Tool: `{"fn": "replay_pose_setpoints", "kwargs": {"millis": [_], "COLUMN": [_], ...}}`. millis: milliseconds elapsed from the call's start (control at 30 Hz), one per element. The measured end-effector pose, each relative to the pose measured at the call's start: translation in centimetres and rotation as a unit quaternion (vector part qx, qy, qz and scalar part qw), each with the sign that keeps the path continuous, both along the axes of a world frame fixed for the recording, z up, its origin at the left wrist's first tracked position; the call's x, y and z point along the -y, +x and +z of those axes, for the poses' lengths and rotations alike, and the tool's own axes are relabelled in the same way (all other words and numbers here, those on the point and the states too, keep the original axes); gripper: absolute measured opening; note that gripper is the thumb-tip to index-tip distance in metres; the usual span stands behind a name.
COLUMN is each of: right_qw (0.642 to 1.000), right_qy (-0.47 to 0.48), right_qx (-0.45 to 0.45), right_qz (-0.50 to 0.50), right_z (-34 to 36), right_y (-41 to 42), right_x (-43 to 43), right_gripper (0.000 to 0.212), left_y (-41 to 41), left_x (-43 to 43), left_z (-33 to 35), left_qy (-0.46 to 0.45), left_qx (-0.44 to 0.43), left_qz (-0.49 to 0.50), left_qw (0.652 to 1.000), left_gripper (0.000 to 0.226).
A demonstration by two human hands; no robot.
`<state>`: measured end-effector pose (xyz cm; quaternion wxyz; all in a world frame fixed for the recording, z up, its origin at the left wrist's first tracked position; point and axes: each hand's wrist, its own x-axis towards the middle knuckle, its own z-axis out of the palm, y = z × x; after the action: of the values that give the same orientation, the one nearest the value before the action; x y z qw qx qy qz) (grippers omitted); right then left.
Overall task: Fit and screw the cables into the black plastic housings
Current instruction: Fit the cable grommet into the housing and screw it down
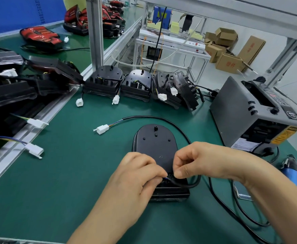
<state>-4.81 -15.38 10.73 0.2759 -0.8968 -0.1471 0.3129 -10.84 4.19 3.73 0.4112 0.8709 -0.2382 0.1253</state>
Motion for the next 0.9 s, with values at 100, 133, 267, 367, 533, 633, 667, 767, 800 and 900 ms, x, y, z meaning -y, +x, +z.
{"fn": "replay_pose_setpoints", "kwargs": {"millis": [100, 133, 267, 367, 533, 633, 667, 767, 800, 900], "right_qw": [1.000, 1.000, 0.999, 0.998, 0.997, 0.994, 0.992, 0.984, 0.981, 0.972], "right_qy": [-0.016, -0.019, -0.045, -0.043, -0.051, -0.079, -0.092, -0.139, -0.157, -0.192], "right_qx": [0.010, 0.012, 0.014, 0.007, -0.003, -0.012, -0.014, -0.024, -0.027, -0.032], "right_qz": [0.000, 0.000, 0.022, 0.037, 0.055, 0.073, 0.081, 0.107, 0.115, 0.131], "right_z": [0.0, 0.0, 0.2, 0.4, 0.5, 0.7, 0.9, 1.6, 1.8, 2.0], "right_y": [0.2, 0.3, 0.5, 0.8, 1.2, 1.7, 1.9, 2.5, 2.7, 3.0], "right_x": [-0.2, -0.2, -0.5, -0.5, -0.7, -1.1, -1.3, -2.1, -2.3, -2.9], "right_gripper": [0.014, 0.014, 0.013, 0.014, 0.015, 0.015, 0.014, 0.013, 0.015, 0.016], "left_y": [0.1, 0.1, 0.0, 0.0, -0.1, -0.2, -0.2, -0.2, -0.1, -0.1], "left_x": [0.0, -0.1, 0.0, 0.0, 0.0, 0.0, 0.0, 0.1, 0.1, 0.2], "left_z": [0.0, 0.0, -0.1, -0.1, -0.1, -0.2, -0.3, -0.2, -0.1, -0.1], "left_qy": [0.005, 0.006, 0.005, 0.004, 0.004, 0.001, 0.000, 0.005, 0.004, 0.002], "left_qx": [0.002, 0.001, -0.005, -0.007, -0.006, -0.007, -0.008, -0.009, -0.010, -0.008], "left_qz": [-0.002, -0.002, 0.001, 0.003, 0.006, 0.010, 0.010, 0.010, 0.011, 0.017], "left_qw": [1.000, 1.000, 1.000, 1.000, 1.000, 1.000, 1.000, 1.000, 1.000, 1.000], "left_gripper": [0.015, 0.014, 0.015, 0.016, 0.016, 0.016, 0.016, 0.016, 0.016, 0.014]}}
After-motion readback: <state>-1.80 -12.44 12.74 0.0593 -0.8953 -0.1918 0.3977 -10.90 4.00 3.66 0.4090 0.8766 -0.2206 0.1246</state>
